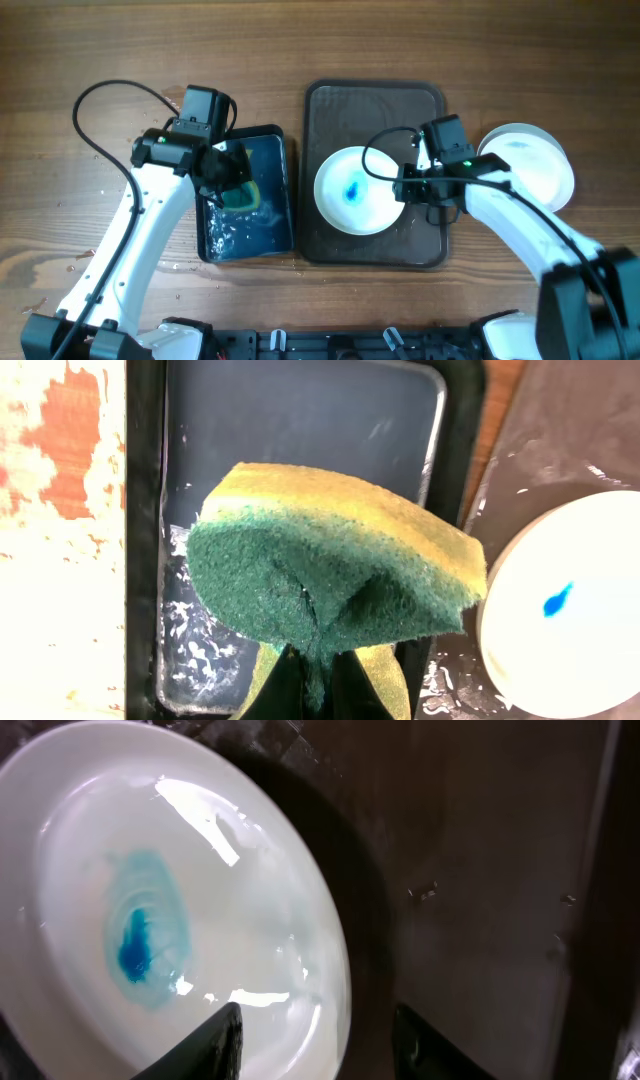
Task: Clean dirty plates on tray and stack at the side
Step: 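Scrub the last plate with the sponge, then drop sponge in black tray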
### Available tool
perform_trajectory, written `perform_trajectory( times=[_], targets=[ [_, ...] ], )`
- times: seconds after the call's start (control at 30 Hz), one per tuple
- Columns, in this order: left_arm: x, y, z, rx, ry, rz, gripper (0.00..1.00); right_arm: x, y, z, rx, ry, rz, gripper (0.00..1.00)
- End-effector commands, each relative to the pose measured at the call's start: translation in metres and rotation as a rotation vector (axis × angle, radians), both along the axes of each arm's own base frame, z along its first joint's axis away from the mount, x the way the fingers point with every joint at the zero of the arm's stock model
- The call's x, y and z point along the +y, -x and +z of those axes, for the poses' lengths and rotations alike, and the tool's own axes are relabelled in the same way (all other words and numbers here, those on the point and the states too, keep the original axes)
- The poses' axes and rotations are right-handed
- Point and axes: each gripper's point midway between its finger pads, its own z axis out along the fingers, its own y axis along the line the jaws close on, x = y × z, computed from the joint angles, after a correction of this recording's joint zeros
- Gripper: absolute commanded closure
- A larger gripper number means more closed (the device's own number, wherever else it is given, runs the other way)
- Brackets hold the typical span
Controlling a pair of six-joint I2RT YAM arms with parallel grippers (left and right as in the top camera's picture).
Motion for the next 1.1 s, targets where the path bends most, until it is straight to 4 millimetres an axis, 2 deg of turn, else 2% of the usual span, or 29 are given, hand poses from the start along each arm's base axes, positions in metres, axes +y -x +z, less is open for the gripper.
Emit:
perform_trajectory(
  times=[0.0, 0.03, 0.1, 0.13, 0.23, 0.37, 0.43, 0.6, 0.63, 0.7, 0.73, 0.77, 0.8, 0.87, 0.9, 1.0, 1.03, 1.07],
  targets=[
    [-0.006, -0.010, 0.020, -0.059, 0.013, -0.061, 0.96, 0.006, -0.016, -0.021, -0.011, -0.006, 0.038, 0.57],
    [-0.013, -0.011, 0.023, -0.065, 0.039, -0.076, 0.96, 0.018, -0.016, -0.027, 0.003, -0.065, 0.068, 0.71],
    [-0.023, -0.012, 0.024, -0.077, 0.056, -0.102, 0.96, 0.020, -0.015, -0.036, 0.026, -0.077, 0.056, 0.93],
    [-0.032, -0.014, 0.026, -0.093, 0.070, -0.126, 0.96, 0.017, -0.015, -0.040, 0.041, -0.065, 0.029, 0.96],
    [-0.065, -0.018, 0.028, -0.120, 0.148, -0.204, 0.96, 0.015, -0.012, -0.042, 0.055, -0.058, 0.027, 0.96],
    [-0.125, -0.021, 0.003, -0.062, 0.293, -0.285, 0.96, 0.006, -0.006, -0.045, 0.082, -0.012, 0.003, 0.96],
    [-0.171, -0.023, -0.026, -0.015, 0.367, -0.341, 0.96, 0.006, -0.006, -0.046, 0.083, -0.012, 0.003, 0.96],
    [-0.225, -0.016, -0.099, 0.091, 0.398, -0.372, 0.96, 0.006, -0.005, -0.046, 0.086, -0.012, 0.002, 0.96],
    [-0.228, -0.013, -0.113, 0.111, 0.384, -0.377, 0.96, 0.006, -0.005, -0.046, 0.087, -0.012, 0.002, 0.96],
    [-0.218, -0.011, -0.131, 0.153, 0.337, -0.325, 0.96, 0.006, -0.004, -0.046, 0.089, -0.011, 0.002, 0.95],
    [-0.193, -0.017, -0.140, 0.143, 0.210, -0.275, 0.96, 0.006, -0.004, -0.046, 0.091, -0.010, 0.002, 0.96],
    [-0.164, -0.022, -0.141, 0.128, 0.065, -0.229, 0.96, 0.006, -0.004, -0.046, 0.092, -0.010, 0.002, 0.96],
    [-0.146, -0.026, -0.138, 0.124, -0.028, -0.204, 0.96, 0.006, -0.004, -0.046, 0.091, -0.010, 0.002, 0.96],
    [-0.114, -0.035, -0.124, 0.113, -0.199, -0.205, 0.96, 0.006, -0.004, -0.046, 0.091, -0.010, 0.002, 0.96],
    [-0.109, -0.040, -0.117, 0.100, -0.240, -0.217, 0.96, 0.006, -0.004, -0.046, 0.089, -0.011, 0.002, 0.96],
    [-0.114, -0.046, -0.114, 0.078, -0.222, -0.216, 0.96, 0.006, -0.004, -0.046, 0.089, -0.011, 0.002, 0.96],
    [-0.123, -0.045, -0.115, 0.083, -0.172, -0.224, 0.96, 0.006, -0.004, -0.046, 0.091, -0.010, 0.002, 0.96],
    [-0.144, -0.042, -0.115, 0.101, -0.054, -0.249, 0.96, 0.006, -0.004, -0.046, 0.091, -0.010, 0.002, 0.96]
  ],
)
